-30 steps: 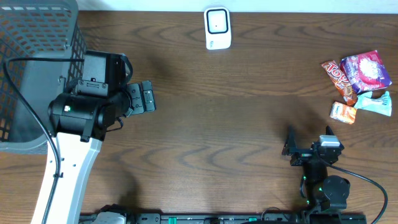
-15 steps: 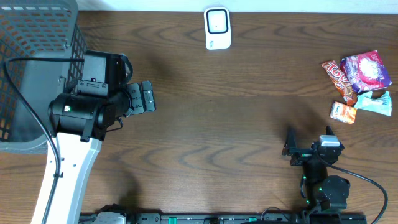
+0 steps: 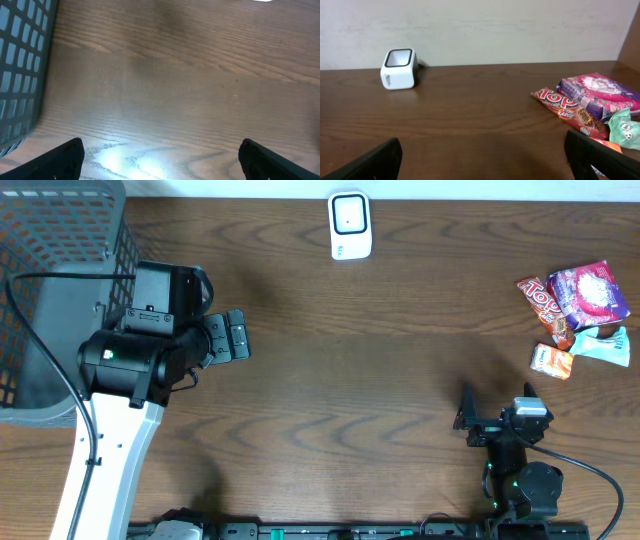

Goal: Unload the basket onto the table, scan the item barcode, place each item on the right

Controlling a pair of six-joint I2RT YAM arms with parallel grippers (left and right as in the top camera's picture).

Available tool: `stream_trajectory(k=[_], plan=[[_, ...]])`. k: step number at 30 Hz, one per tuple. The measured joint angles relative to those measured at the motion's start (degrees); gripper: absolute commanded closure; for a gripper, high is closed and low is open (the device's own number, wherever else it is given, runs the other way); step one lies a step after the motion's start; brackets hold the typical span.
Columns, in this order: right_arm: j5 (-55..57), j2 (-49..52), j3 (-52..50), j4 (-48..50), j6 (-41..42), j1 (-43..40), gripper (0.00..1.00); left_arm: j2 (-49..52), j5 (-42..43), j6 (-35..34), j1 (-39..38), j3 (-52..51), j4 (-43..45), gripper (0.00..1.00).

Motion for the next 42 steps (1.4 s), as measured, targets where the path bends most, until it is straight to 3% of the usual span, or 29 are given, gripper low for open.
stream_trajectory(k=[21,42], plan=[[0.0,0.0,0.0,0.0,0.2,0.0,0.01,-0.5,0.0,0.0,0.0,-0.3,-1.1,0.02],[0.0,0.0,0.0,0.0,0.2,0.0,0.01,-32.1,0.0,1.5,0.0,-30.8,15.8,0.02]])
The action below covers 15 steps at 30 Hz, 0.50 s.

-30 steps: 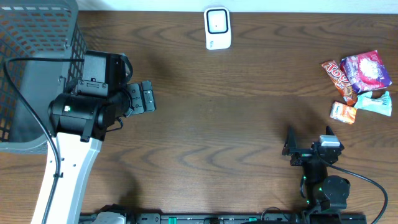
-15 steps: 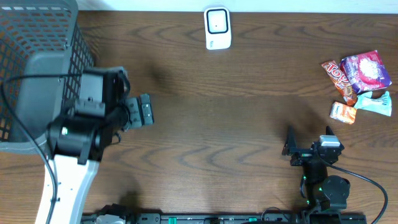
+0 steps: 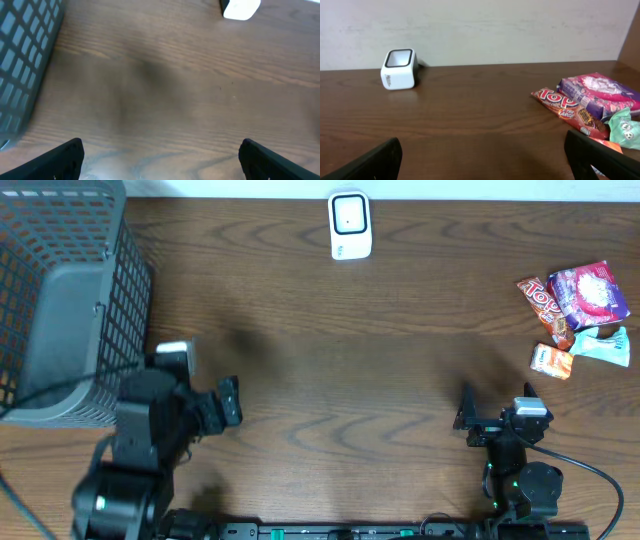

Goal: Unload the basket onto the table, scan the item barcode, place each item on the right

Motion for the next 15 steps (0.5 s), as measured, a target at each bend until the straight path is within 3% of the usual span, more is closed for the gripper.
stream_trajectory(k=[6,15], plan=[[0.0,0.0,0.0,0.0,0.0,0.0,0.01,-9.2,0.0,0.0,0.0,-4.8,0.9,0.02],[0.0,0.0,0.0,0.0,0.0,0.0,0.01,-15.1,0.0,0.0,0.0,-7.6,0.8,0.02]])
